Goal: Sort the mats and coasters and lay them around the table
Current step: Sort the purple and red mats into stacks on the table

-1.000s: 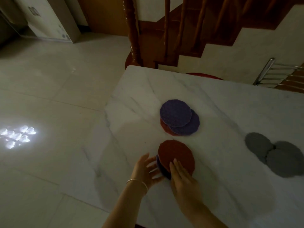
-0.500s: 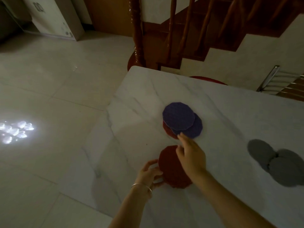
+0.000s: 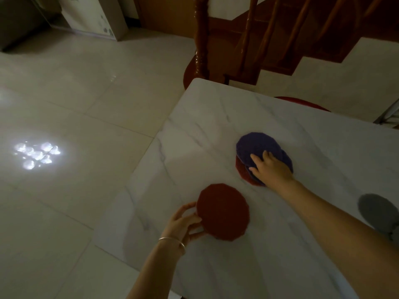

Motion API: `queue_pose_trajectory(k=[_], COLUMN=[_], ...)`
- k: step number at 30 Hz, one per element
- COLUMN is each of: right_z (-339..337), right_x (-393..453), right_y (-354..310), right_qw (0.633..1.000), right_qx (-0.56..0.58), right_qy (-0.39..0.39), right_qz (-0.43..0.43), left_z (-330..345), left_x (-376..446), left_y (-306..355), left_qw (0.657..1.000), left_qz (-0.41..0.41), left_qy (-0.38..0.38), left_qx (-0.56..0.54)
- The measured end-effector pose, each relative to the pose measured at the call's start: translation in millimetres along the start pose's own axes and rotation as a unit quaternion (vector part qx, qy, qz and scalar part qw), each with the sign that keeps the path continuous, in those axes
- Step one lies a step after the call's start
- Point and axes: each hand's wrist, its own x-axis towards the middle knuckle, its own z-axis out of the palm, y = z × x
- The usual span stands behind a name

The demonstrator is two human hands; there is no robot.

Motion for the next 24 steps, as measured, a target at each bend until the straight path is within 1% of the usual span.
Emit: queue_pose_trajectory(k=[2, 3, 4, 5, 7, 8, 9, 10, 12, 14, 16, 18, 24], right_z=[-8.6, -17.1, -27.3, -36.1, -48.3, -52.2, -54.3, -53.6, -45.1, -25.6, -6.5, 8.8, 23.9], right_x=[-2.9, -6.1, -10.2, -15.1, -28.2, -38.4, -49.9, -63.6, -92.9, -118.6, -136.9, -148.5, -154.1], right_y=[-7.7, -12.6, -16.8, -18.8, -20.6, -24.4, -31.4, -41.1, -64.2, -86.2, -102.9, -113.3, -117.9], right_qw=[0.996, 0.992, 0.987, 0.973, 0.92, 0.895, 0.878, 0.869, 0.869, 0.878, 0.894, 0.906, 0.919], right_qx=[-0.009, 0.008, 0.048, 0.105, 0.186, 0.198, 0.205, 0.221, 0.232, 0.196, 0.159, 0.137, 0.176], right_qy=[0.082, 0.119, 0.153, 0.205, 0.343, 0.397, 0.432, 0.441, 0.423, 0.396, 0.349, 0.313, 0.258], right_qz=[-0.033, -0.04, -0.023, 0.004, 0.045, 0.035, 0.004, -0.031, -0.109, -0.183, -0.233, -0.251, -0.242], left_z=[-8.6, -10.9, -11.7, -11.6, -10.7, -10.7, -11.1, -12.1, -15.9, -17.8, -17.9, -17.1, -10.3], left_x=[2.6, 3.3, 3.0, 2.5, 1.7, 1.4, 1.3, 1.7, 3.0, 2.6, 2.2, 1.8, 0.5], left_y=[3.4, 4.3, 4.8, 5.2, 6.3, 7.7, 9.6, 11.3, 13.0, 12.1, 9.4, 7.7, 8.4], left_qw=[1.0, 0.999, 0.999, 0.999, 0.999, 0.998, 0.997, 0.996, 0.992, 0.991, 0.991, 0.992, 0.992], left_qz=[0.01, 0.014, 0.016, 0.016, 0.002, -0.012, -0.03, -0.047, -0.063, -0.065, -0.063, -0.062, -0.06], left_qy=[0.016, 0.023, 0.027, 0.032, 0.043, 0.046, 0.044, 0.039, 0.028, 0.025, 0.026, 0.032, 0.046], left_qx=[-0.019, -0.025, -0.026, -0.022, -0.023, -0.033, -0.05, -0.07, -0.104, -0.116, -0.116, -0.11, -0.105])
